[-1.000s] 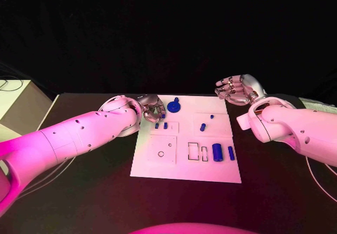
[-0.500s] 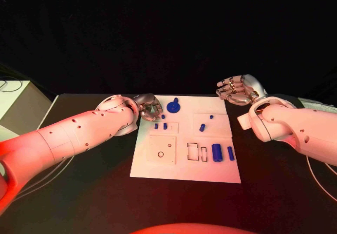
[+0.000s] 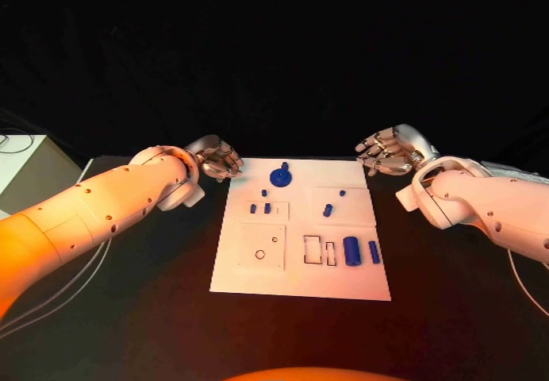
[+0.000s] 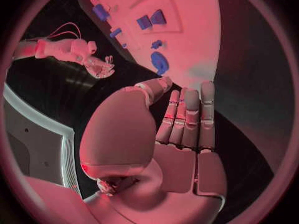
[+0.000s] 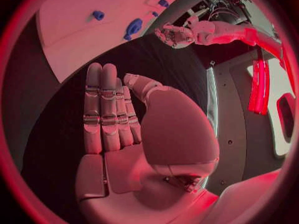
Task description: Assemble the parts on the task board
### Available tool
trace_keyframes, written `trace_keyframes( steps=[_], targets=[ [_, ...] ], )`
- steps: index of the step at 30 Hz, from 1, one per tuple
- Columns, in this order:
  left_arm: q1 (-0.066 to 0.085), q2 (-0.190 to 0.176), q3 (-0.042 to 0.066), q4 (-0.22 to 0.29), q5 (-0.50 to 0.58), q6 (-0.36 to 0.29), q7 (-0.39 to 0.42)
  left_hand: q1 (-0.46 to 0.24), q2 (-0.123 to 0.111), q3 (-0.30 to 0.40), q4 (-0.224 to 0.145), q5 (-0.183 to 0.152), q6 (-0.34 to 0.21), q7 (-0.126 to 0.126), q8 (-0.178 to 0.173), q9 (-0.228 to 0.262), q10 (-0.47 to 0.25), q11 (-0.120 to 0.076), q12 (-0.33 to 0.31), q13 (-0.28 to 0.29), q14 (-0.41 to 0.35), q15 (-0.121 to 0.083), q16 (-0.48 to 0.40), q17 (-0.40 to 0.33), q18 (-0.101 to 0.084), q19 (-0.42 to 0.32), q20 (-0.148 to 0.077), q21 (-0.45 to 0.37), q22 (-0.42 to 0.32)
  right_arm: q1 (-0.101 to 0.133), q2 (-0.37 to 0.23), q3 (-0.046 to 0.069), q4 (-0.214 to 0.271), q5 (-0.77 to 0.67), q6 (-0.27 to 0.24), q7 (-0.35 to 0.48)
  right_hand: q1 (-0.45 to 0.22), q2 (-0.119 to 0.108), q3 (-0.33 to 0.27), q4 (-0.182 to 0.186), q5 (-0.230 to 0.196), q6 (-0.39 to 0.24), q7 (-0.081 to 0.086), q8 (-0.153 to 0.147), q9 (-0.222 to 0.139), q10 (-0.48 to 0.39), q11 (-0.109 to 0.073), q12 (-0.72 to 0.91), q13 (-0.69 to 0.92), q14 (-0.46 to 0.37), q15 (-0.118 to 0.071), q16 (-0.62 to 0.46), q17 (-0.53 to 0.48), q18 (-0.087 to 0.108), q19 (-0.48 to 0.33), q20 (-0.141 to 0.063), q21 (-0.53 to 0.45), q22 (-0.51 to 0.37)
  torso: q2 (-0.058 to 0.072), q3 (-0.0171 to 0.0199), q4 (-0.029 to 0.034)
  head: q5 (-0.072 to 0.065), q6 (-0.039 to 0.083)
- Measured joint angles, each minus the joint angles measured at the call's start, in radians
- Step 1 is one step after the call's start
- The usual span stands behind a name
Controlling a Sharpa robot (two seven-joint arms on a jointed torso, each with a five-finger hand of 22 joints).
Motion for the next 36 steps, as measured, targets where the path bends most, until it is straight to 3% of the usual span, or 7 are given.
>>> trace_keyframes(
  steps=[4,8,10,12,18,27,36],
  targets=[
    [-0.004,-0.043,0.008,0.025,0.167,-0.010,0.040,0.013,0.017,-0.003,-0.003,0.000,0.028,0.010,0.019,0.009,0.053,-0.014,0.042,0.015,0.005,-0.006,-0.010,-0.013,0.000,0.009,-0.009,-0.007,-0.008,0.000,0.006,0.000,-0.013,-0.112,0.043,-0.020,-0.002,-0.002,0.030,-0.011,0.000,0.020,-0.003,-0.025,-0.008,0.034,-0.008,-0.050,0.008,0.008,-0.008,0.205,0.135,0.000,0.009,-0.011,0.140,0.118,-0.001,-0.0005,-0.0005,-0.012,0.005],
    [-0.028,-0.092,0.010,0.073,0.379,-0.003,0.095,0.006,0.024,-0.024,0.002,0.000,0.028,0.010,0.019,0.009,0.100,-0.030,0.085,0.034,0.023,-0.023,-0.016,-0.019,0.000,0.022,-0.022,-0.017,-0.019,0.000,0.016,0.000,-0.016,-0.243,0.079,-0.067,-0.021,-0.021,0.052,-0.007,-0.013,0.021,-0.003,-0.040,-0.007,0.041,-0.008,-0.081,0.012,0.008,-0.008,0.369,0.246,-0.004,0.032,-0.008,0.339,0.318,-0.003,-0.0011,-0.0003,-0.022,0.005],
    [-0.050,-0.119,0.016,0.113,0.484,0.007,0.128,0.004,0.023,-0.035,0.007,0.000,0.028,0.010,0.025,0.010,0.100,-0.030,0.085,0.035,0.023,-0.023,-0.028,-0.023,0.000,0.022,-0.022,-0.027,-0.025,-0.001,0.022,0.000,-0.016,-0.318,0.095,-0.100,-0.028,-0.028,0.063,-0.001,-0.014,0.021,-0.003,-0.045,-0.007,0.041,-0.008,-0.089,0.013,0.008,-0.008,0.460,0.315,-0.019,0.045,-0.004,0.411,0.392,-0.004,-0.0017,0.0005,-0.031,0.006],
    [-0.070,-0.138,0.027,0.145,0.552,0.016,0.152,-0.004,0.022,-0.039,0.011,0.000,0.028,0.010,0.026,0.011,0.093,-0.029,0.081,0.035,0.023,-0.023,-0.040,-0.027,0.000,0.022,-0.021,-0.039,-0.031,-0.001,0.028,-0.001,-0.016,-0.372,0.105,-0.126,-0.033,-0.033,0.071,0.001,-0.020,0.021,-0.003,-0.045,-0.005,0.030,-0.006,-0.090,0.011,0.008,-0.008,0.545,0.383,-0.023,0.063,-0.002,0.479,0.463,-0.004,-0.0024,0.0012,-0.037,0.008],
    [-0.137,-0.205,0.062,0.264,0.736,0.056,0.238,-0.008,0.018,-0.059,0.015,0.000,0.028,0.010,0.029,0.012,0.058,-0.018,0.052,0.024,0.014,-0.021,-0.063,-0.034,0.000,0.022,-0.021,-0.065,-0.052,-0.007,0.051,-0.005,-0.016,-0.559,0.143,-0.224,-0.054,-0.054,0.093,0.021,-0.041,0.020,-0.003,-0.053,0.008,-0.023,0.001,-0.090,-0.003,0.008,-0.008,0.810,0.595,-0.070,0.128,0.007,0.739,0.735,-0.007,-0.0056,0.0013,-0.048,0.019],
    [-0.200,-0.251,0.119,0.365,0.840,0.089,0.308,-0.012,0.014,-0.062,0.018,0.000,0.024,0.006,0.029,0.012,0.058,-0.018,0.052,0.023,0.014,-0.021,-0.063,-0.034,0.000,0.022,-0.021,-0.071,-0.055,-0.028,0.077,-0.008,-0.006,-0.715,0.196,-0.310,-0.057,-0.069,0.094,0.022,-0.066,0.016,-0.005,-0.058,0.015,-0.042,0.006,-0.090,-0.004,0.004,-0.004,0.854,0.617,-0.071,0.132,0.011,0.778,0.783,-0.007,-0.0062,0.0018,-0.059,0.027],
    [-0.217,-0.260,0.136,0.397,0.864,0.097,0.334,-0.012,0.014,-0.068,0.018,0.000,0.024,0.006,0.029,0.012,0.049,-0.015,0.036,0.019,0.014,-0.021,-0.067,-0.034,0.000,0.024,-0.023,-0.075,-0.060,-0.043,0.094,-0.006,0.007,-0.794,0.229,-0.359,-0.068,-0.080,0.083,0.033,-0.070,0.015,-0.005,-0.058,0.018,-0.067,0.010,-0.090,-0.007,0.008,-0.001,0.860,0.609,-0.070,0.132,0.011,0.781,0.782,-0.004,-0.0050,0.0029,-0.057,0.029]
  ],
)
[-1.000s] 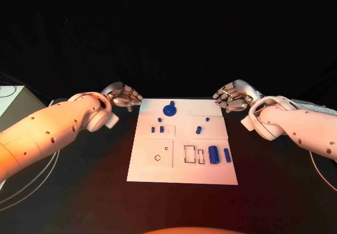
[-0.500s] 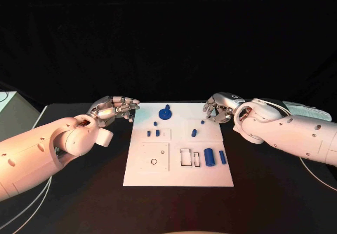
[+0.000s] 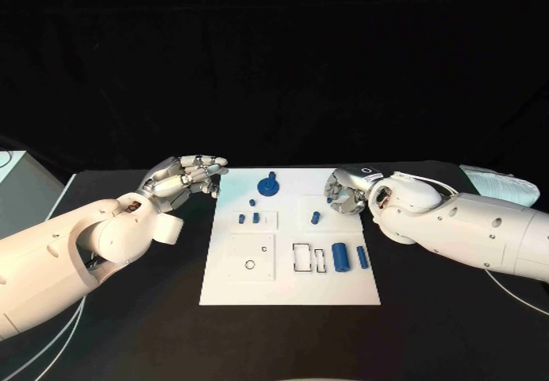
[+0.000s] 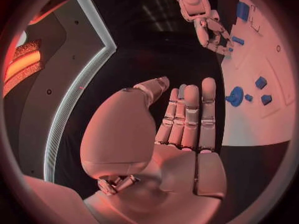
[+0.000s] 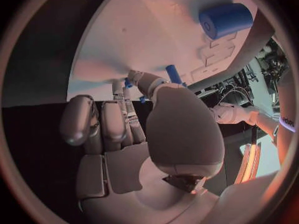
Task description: Assemble the parts on the task board
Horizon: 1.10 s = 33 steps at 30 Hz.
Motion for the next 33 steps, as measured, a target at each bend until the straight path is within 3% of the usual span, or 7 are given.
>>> trace_keyframes(
  steps=[8,21,33],
  targets=[
    [-0.003,0.000,0.003,0.006,0.002,0.006,0.007,0.000,0.000,0.000,0.000,0.000,0.000,0.000,0.000,0.000,-0.001,0.001,-0.001,-0.001,0.000,0.000,0.000,0.000,0.000,0.007,0.000,0.000,0.000,-0.004,0.005,0.001,0.007,-0.030,-0.004,-0.019,0.023,0.013,0.024,-0.010,-0.014,0.012,0.003,0.000,0.008,0.000,0.000,0.002,0.006,0.000,0.000,0.000,-0.014,0.000,-0.013,0.005,-0.024,-0.024,0.000,0.0003,0.0009,0.000,-0.011],
    [-0.004,-0.004,0.004,0.017,-0.007,0.010,0.008,0.000,0.000,-0.003,0.003,0.000,0.000,0.000,0.005,0.002,-0.004,0.005,-0.004,-0.002,0.004,0.004,0.000,0.000,0.000,0.011,0.004,0.000,0.000,-0.011,0.012,0.001,0.006,-0.040,-0.024,-0.025,0.049,0.039,0.077,-0.017,-0.031,0.076,-0.018,0.033,0.033,0.069,-0.022,0.009,0.015,-0.004,-0.004,0.022,-0.019,0.000,-0.008,0.000,0.020,0.033,-0.002,0.0003,0.0003,0.002,-0.019],
    [-0.004,-0.003,0.004,0.026,-0.023,0.013,0.006,0.005,0.005,-0.006,0.000,0.000,0.004,-0.004,0.011,0.004,-0.008,0.001,-0.009,-0.002,0.004,0.004,0.000,0.003,0.000,0.018,0.004,0.000,0.000,-0.013,0.024,0.001,0.002,-0.055,-0.024,-0.046,0.047,0.059,0.083,-0.022,-0.034,0.094,-0.025,0.046,0.049,0.085,-0.021,0.016,0.024,-0.003,-0.011,0.030,-0.018,0.000,-0.004,-0.004,0.043,0.060,-0.002,-0.0001,-0.0005,-0.002,-0.027]
  ],
)
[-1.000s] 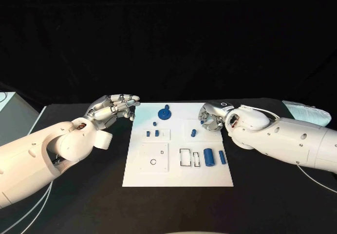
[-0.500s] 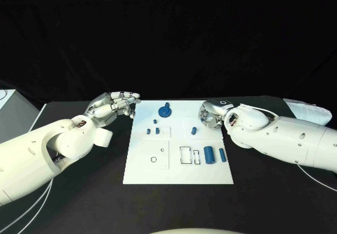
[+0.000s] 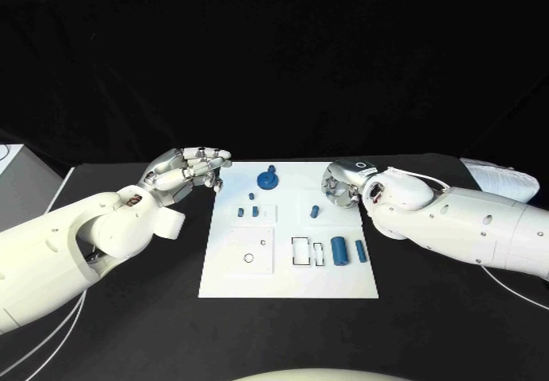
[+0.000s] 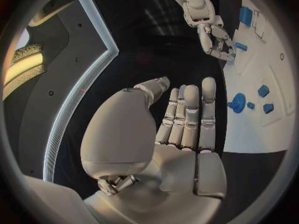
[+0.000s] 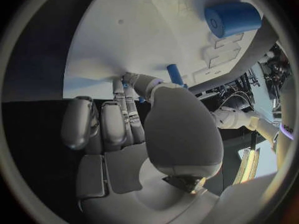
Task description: Assemble the parts on the task board
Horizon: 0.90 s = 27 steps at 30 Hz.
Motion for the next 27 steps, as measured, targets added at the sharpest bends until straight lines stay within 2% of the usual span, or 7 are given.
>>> trace_keyframes(
  steps=[6,9,21,27],
  targets=[
    [0.000,0.000,0.000,0.001,-0.006,0.001,0.000,0.000,0.000,0.000,0.000,0.000,0.000,0.000,0.000,0.000,0.000,0.000,0.000,0.000,0.000,0.000,0.000,0.000,0.000,0.000,0.000,0.000,0.000,-0.002,0.001,0.000,0.002,-0.008,-0.006,-0.014,0.000,0.002,0.004,-0.004,0.011,0.007,-0.006,0.009,0.003,0.007,0.003,0.000,0.000,0.002,-0.002,0.004,0.000,0.000,0.004,-0.004,0.013,0.015,0.000,0.0000,0.0007,-0.001,-0.003],
    [0.000,0.000,0.000,0.001,-0.009,0.002,-0.001,0.000,0.000,0.000,0.000,0.000,0.000,0.000,0.000,0.000,0.000,0.000,0.000,0.000,0.000,0.000,0.000,0.000,0.000,0.000,0.000,0.000,0.000,-0.004,0.002,-0.001,0.005,-0.012,-0.013,-0.022,0.001,0.004,0.010,-0.010,0.016,0.011,-0.004,0.013,0.009,0.009,0.003,0.000,0.000,0.001,-0.006,0.010,0.000,-0.016,0.007,-0.007,0.020,0.025,0.000,-0.0001,0.0007,-0.001,-0.004],
    [0.000,0.002,0.000,-0.008,-0.015,0.002,-0.001,0.009,0.009,0.002,-0.002,0.000,0.000,0.000,0.000,0.000,0.000,0.000,-0.005,-0.001,0.000,0.000,0.000,0.001,0.000,0.000,0.000,0.000,0.000,-0.012,-0.017,-0.004,0.029,-0.014,-0.054,-0.037,0.006,0.018,0.014,-0.017,0.015,0.011,-0.004,0.013,0.015,0.012,0.006,-0.007,0.004,0.000,-0.007,0.014,0.002,-0.016,0.011,-0.011,0.038,0.042,-0.002,-0.0006,0.0006,-0.001,0.002],
    [0.000,0.004,0.000,-0.018,-0.017,0.002,-0.001,0.009,0.009,0.005,-0.004,0.000,0.000,0.000,0.000,-0.001,0.000,0.000,-0.005,-0.001,0.000,0.000,0.000,0.001,0.000,0.000,0.000,0.000,0.000,-0.011,-0.037,0.000,0.051,0.003,-0.088,-0.029,0.005,0.018,0.017,-0.020,0.014,0.011,-0.004,0.013,0.018,0.016,0.010,-0.009,0.007,0.000,-0.007,0.014,0.003,-0.016,0.011,-0.011,0.038,0.042,-0.002,-0.0011,-0.0008,-0.001,0.004]
  ],
)
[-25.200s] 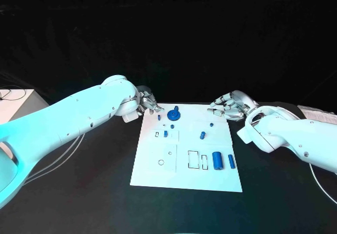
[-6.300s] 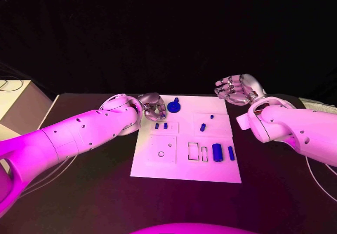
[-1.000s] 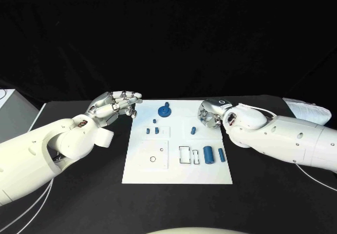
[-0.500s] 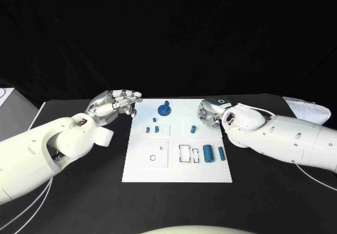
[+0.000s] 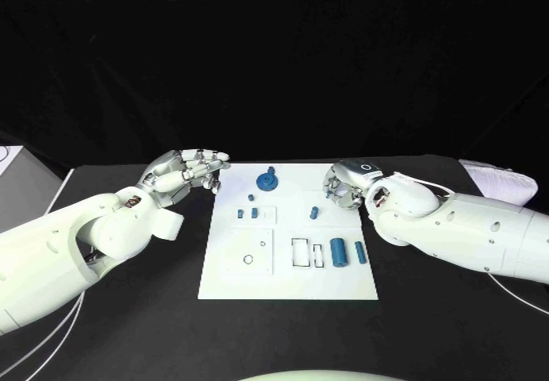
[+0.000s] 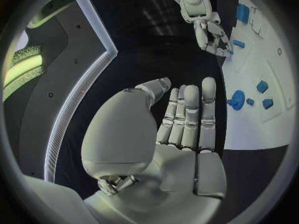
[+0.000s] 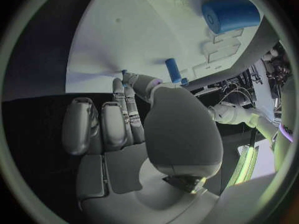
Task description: Assemble the parts on the task board
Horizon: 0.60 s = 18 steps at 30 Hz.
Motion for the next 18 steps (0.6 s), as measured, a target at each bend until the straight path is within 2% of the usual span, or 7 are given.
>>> trace_keyframes(
  steps=[10,18],
  targets=[
    [0.000,0.004,0.000,-0.030,-0.002,-0.003,0.000,0.000,0.000,0.000,0.000,0.000,0.000,0.000,0.000,-0.001,0.000,0.000,0.000,0.000,0.000,0.000,0.000,0.000,0.000,0.000,0.000,0.000,0.000,0.013,-0.063,0.017,0.100,0.056,-0.057,0.028,0.001,0.001,0.000,0.000,-0.003,-0.001,0.000,0.004,0.002,0.000,0.000,0.001,-0.001,0.000,0.000,0.004,0.000,0.000,0.000,0.000,0.000,0.001,-0.001,0.0000,-0.0010,0.004,0.003],
    [0.000,0.014,0.000,-0.039,-0.002,-0.005,0.000,0.000,0.000,0.000,0.000,0.000,0.000,0.000,0.000,-0.001,0.000,0.000,0.000,0.000,0.000,0.000,0.000,0.000,0.000,0.000,0.000,0.000,0.000,0.015,-0.081,0.021,0.191,0.091,-0.084,0.047,0.001,0.001,-0.001,-0.001,-0.005,-0.002,-0.001,0.004,0.004,0.000,0.000,0.002,-0.003,0.000,0.000,0.004,0.002,0.000,0.000,0.000,0.000,0.001,-0.003,-0.0018,-0.0005,0.010,0.006]
  ],
)
